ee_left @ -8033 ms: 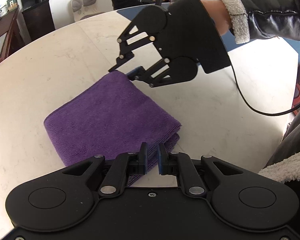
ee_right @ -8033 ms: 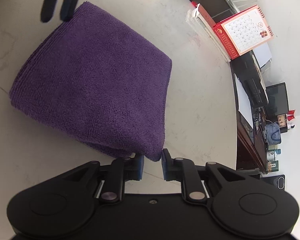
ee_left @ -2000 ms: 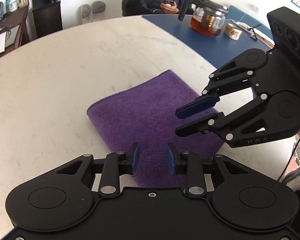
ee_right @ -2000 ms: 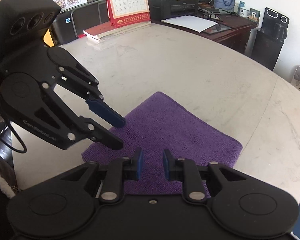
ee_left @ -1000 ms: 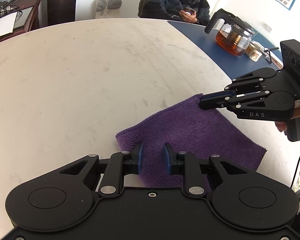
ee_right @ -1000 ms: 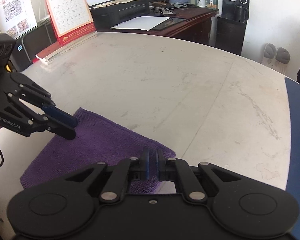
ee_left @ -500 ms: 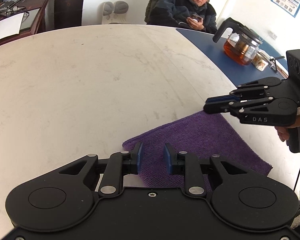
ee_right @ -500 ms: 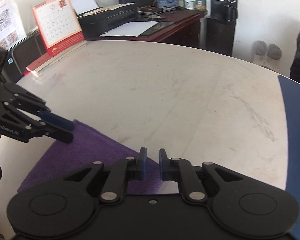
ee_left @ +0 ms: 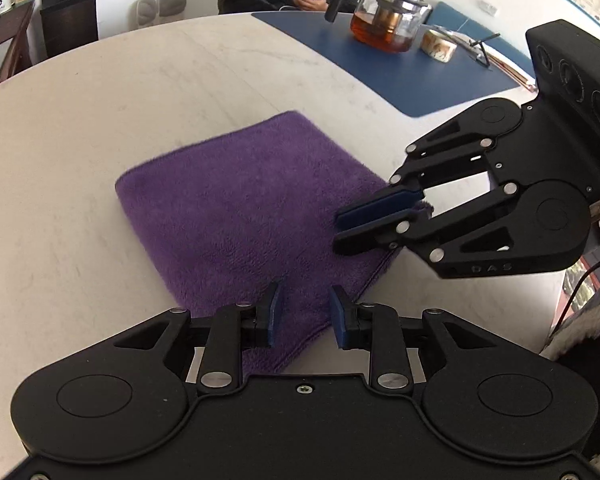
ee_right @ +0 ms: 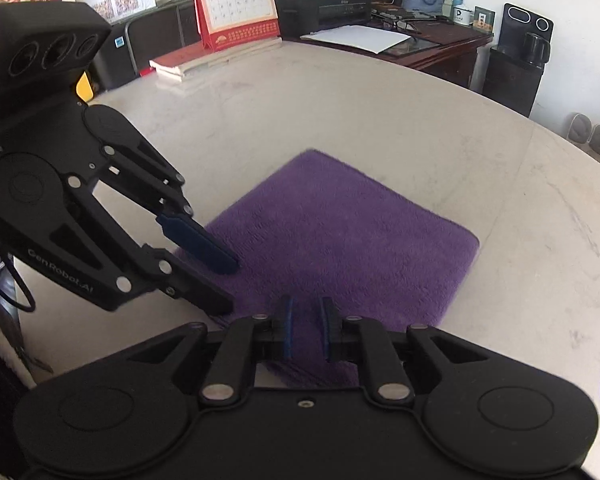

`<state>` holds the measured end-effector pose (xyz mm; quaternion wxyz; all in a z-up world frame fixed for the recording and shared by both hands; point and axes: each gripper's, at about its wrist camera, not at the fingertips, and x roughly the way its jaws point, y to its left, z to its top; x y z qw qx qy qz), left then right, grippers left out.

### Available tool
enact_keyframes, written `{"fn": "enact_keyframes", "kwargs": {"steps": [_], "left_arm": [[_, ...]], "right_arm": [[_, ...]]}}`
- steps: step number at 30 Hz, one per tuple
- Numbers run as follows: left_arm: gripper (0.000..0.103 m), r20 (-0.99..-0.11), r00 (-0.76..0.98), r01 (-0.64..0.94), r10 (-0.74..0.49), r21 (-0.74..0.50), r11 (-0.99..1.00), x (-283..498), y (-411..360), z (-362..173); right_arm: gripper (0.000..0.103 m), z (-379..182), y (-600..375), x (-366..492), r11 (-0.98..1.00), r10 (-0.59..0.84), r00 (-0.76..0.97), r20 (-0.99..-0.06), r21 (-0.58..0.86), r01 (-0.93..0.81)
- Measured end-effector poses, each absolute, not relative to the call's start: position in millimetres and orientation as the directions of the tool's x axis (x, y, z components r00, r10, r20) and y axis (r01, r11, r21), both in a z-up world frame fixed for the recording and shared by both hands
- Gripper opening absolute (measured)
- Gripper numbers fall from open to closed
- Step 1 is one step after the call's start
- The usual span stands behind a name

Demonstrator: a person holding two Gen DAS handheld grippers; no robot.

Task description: Fold towel

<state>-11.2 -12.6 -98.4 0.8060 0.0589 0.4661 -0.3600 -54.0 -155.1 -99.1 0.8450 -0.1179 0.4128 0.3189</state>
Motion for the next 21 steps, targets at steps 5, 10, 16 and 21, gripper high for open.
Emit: {"fn": "enact_keyframes", "kwargs": {"steps": [5,10,16,21], "left_arm": [[0.025,-0.790,0.332,0.605,-0.516,-0.242,0.759,-18,8,-92],[0.028,-0.781,0.328,0.641,-0.531,-0.229,0.733,-26,7,-86],[0.028,-0.787,0.328,0.642,-0.523,-0.220,0.734,-33,11,-97],[0.027,-0.772,0.362,0.624,-0.522,-0.216,0.751,-36,23,-83]], "right_arm": [[0.012,-88,-190,-64,0.873,0.331,0.522,-0.786,0.045,-0.486],[0.018,-76,-175,-80,0.854,0.393,0.544,-0.741,0.074,-0.516],[0.018,-96,-179,-92,0.895,0.340,0.543,-0.768,0.087,-0.439],[0.020,-84,-198,-100,0.937,0.272,0.571,-0.774,0.080,-0.339]]}}
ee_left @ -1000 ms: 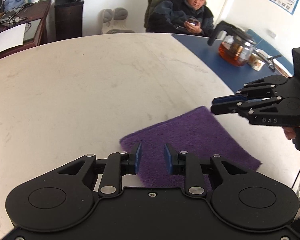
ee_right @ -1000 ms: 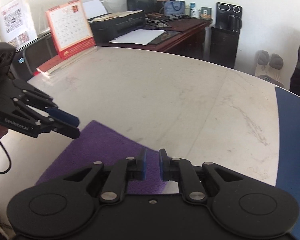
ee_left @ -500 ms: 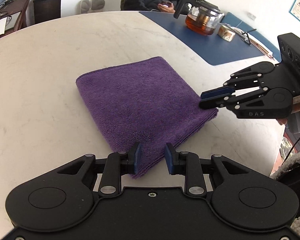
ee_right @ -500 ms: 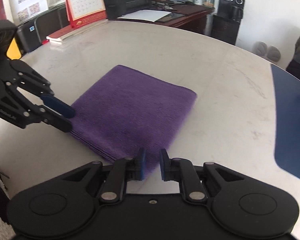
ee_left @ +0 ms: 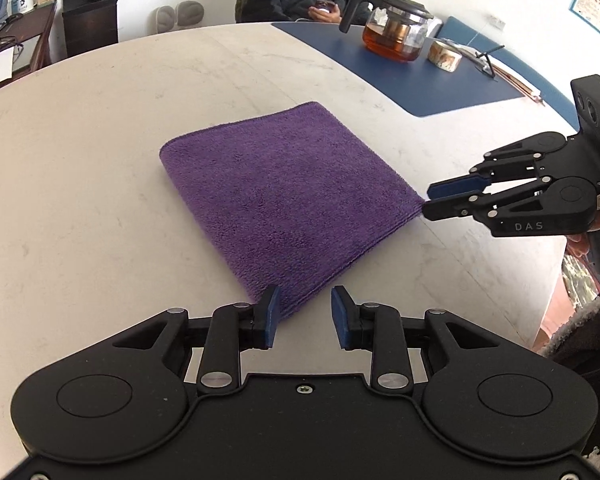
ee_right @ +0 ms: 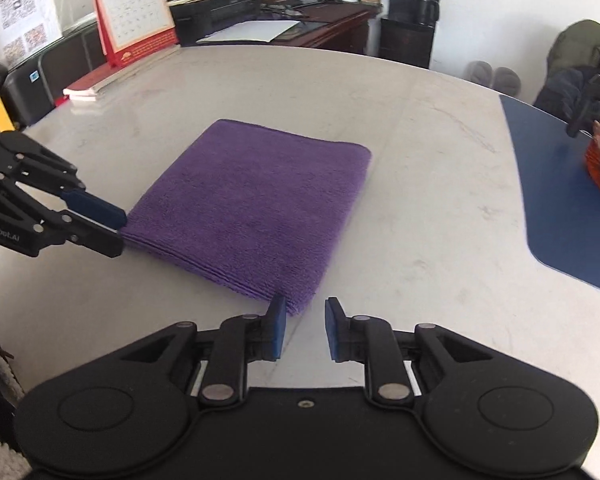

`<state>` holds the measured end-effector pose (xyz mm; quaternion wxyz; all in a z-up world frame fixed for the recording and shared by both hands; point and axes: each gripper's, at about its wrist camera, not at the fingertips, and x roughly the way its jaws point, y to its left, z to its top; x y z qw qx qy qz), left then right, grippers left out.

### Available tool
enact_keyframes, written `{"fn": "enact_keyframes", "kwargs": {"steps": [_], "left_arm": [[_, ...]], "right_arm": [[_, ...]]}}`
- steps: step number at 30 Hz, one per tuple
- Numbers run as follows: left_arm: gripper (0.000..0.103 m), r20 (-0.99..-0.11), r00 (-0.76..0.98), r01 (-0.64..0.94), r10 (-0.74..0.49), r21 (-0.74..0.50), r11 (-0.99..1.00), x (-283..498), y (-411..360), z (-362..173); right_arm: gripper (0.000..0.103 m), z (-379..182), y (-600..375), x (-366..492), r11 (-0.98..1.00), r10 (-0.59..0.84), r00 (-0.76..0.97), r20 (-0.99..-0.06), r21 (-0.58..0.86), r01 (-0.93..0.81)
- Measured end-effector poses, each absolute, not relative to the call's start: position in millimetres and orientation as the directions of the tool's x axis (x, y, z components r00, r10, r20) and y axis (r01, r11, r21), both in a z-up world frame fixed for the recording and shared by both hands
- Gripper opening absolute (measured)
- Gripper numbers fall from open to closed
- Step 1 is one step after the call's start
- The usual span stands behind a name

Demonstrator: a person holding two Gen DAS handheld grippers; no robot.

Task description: Fold towel

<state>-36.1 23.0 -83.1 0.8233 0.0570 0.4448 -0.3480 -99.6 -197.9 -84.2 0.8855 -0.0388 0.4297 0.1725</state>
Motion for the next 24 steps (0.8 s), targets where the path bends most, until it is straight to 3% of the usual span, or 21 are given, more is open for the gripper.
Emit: {"fn": "enact_keyframes", "kwargs": {"steps": [4,10,24], "left_arm": [[0.028,-0.736,0.395,0.613,-0.549,-0.234,0.755,-19,18,-72],[0.027,-0.801,0.391,0.594,-0.454,-0.157,0.789,12,-16,-96],[0.028,-0.839,0.482,0.365,-0.254,-0.072,0.928,54,-39,-97]], "right_arm": [[0.023,-72,-181,-90,0.926,0.296,0.584,-0.756,0.075,-0.371],[0.023,-96,-154,-56,0.922,0.274,0.508,-0.817,0.073,-0.381],[0.026,-100,-150,9,0.923,0.282,0.518,-0.808,0.081,-0.376]]}}
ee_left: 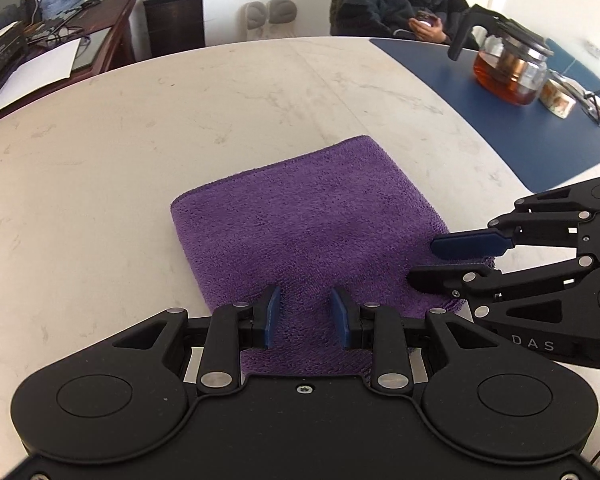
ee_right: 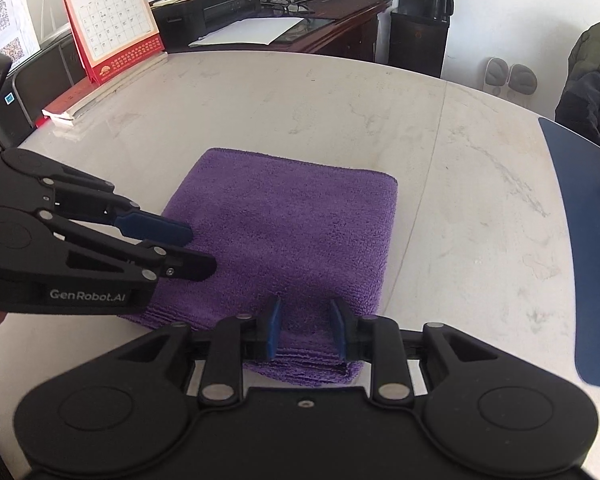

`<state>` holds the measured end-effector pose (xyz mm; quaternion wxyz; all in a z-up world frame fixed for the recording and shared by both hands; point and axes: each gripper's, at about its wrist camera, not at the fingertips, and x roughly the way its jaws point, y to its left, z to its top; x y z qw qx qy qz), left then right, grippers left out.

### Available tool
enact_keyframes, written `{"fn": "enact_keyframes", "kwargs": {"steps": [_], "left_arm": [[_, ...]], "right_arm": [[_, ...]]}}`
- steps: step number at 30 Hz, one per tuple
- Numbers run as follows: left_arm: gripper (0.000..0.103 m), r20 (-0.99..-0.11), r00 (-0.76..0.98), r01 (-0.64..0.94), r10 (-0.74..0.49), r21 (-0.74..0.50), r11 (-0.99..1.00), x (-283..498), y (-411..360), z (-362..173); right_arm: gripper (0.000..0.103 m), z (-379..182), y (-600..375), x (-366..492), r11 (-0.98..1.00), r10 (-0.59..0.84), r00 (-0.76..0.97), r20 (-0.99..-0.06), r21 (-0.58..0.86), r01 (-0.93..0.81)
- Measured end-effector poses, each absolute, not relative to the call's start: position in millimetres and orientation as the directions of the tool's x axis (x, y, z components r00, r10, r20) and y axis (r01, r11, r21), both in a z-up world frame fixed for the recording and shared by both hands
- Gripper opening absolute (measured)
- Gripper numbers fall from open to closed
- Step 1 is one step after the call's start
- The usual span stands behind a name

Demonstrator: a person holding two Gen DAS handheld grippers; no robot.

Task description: Fold towel

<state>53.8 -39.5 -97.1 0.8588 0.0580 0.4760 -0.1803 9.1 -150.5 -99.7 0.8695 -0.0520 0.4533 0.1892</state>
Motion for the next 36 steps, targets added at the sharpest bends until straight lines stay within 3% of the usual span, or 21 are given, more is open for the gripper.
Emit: {"fn": "enact_keyframes", "kwargs": {"steps": [3,4,5,6,7,10,13,17,22,30,36], "left_arm": [[0.035,-0.843,0.492,0.299,-0.219,-0.072,0.951,54,-40,-89],[0.038,-0.837,0.506,0.281,-0.209,-0.069,0.957,52,-39,-84],[0.040,-0.829,0.524,0.268,-0.197,-0.059,0.962,49,-39,-78],[0.045,-0.820,0.543,0.255,-0.181,-0.044,0.966,44,-38,-70],[0.056,-0.812,0.562,0.240,-0.161,-0.027,0.970,39,-36,-60],[0.082,-0.767,0.630,0.196,-0.124,0.002,0.981,25,-34,-32],[0.090,-0.720,0.688,0.167,-0.093,0.032,0.986,15,-37,-7],[0.091,-0.657,0.754,0.068,0.002,0.082,0.994,6,-41,22],[0.098,-0.615,0.787,0.051,-0.050,-0.016,0.999,-5,-26,39],[0.099,-0.668,0.730,-0.095,0.141,0.105,0.990,-11,-15,35],[0.100,-0.717,0.675,-0.115,0.176,0.133,0.984,-17,-19,27]], "right_arm": [[0.033,-96,-152,17,0.927,0.300,0.511,-0.805,0.118,-0.357],[0.043,-91,-155,15,0.927,0.321,0.518,-0.793,0.150,-0.345],[0.046,-84,-158,12,0.925,0.341,0.530,-0.776,0.177,-0.336],[0.058,-77,-161,8,0.927,0.344,0.545,-0.764,0.183,-0.328],[0.070,-71,-165,4,0.931,0.340,0.562,-0.754,0.185,-0.316],[0.087,-57,-180,-10,0.936,0.345,0.595,-0.726,0.221,-0.274],[0.088,-47,-189,-18,0.949,0.316,0.616,-0.721,0.225,-0.222],[0.088,-30,-186,-25,0.956,0.292,0.650,-0.701,0.192,-0.223],[0.096,-6,-172,-34,0.968,0.239,0.725,-0.646,0.095,-0.234],[0.097,-9,-156,-48,0.941,0.310,0.689,-0.655,0.109,-0.320],[0.097,-11,-147,-56,0.930,0.328,0.663,-0.673,0.105,-0.354]]}}
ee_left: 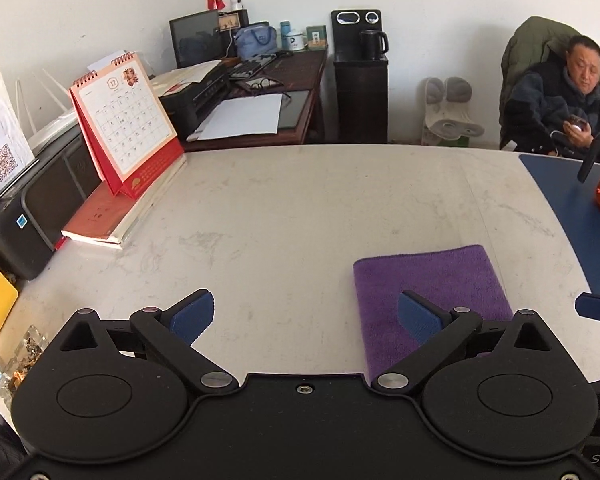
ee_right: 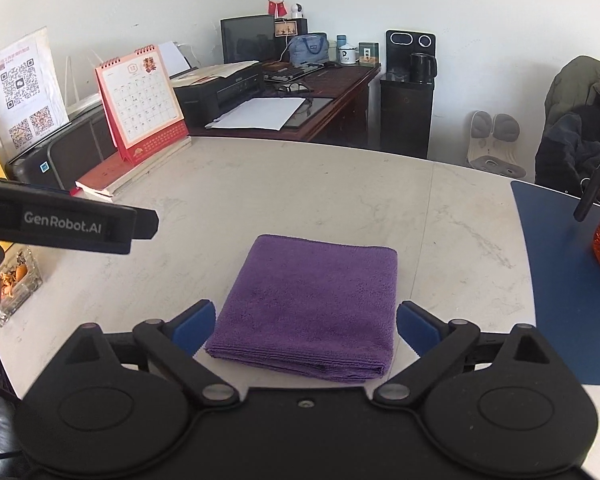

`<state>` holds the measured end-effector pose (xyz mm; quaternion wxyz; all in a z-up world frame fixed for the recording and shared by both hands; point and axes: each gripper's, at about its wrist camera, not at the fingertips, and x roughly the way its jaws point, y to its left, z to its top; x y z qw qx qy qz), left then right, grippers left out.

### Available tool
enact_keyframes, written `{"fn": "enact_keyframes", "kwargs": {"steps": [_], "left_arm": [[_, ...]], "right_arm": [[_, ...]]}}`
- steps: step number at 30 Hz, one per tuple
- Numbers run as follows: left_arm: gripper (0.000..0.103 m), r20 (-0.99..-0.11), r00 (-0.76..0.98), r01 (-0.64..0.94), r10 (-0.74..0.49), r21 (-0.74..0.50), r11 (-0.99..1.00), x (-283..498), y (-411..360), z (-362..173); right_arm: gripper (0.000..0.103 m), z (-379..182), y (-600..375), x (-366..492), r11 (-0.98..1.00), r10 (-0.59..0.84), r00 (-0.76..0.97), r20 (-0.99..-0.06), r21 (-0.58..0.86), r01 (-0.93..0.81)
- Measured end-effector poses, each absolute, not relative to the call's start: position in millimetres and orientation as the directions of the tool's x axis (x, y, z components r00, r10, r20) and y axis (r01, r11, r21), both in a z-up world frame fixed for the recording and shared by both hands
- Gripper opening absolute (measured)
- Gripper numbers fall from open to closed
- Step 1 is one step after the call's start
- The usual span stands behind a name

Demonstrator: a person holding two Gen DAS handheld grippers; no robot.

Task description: Fold towel

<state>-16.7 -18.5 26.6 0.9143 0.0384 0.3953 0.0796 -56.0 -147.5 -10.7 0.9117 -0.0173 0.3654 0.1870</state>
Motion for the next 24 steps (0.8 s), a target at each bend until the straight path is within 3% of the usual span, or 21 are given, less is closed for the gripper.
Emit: {"fn": "enact_keyframes", "kwargs": {"steps": [24], "left_arm": [[0.100,-0.773,0.604,-0.140,0.195,0.138,0.980,-24,-15,10]], "right_arm": [[0.097,-25,-152,-56,0.955,0.237,0.644,-0.727,0.054,-0.291]]}}
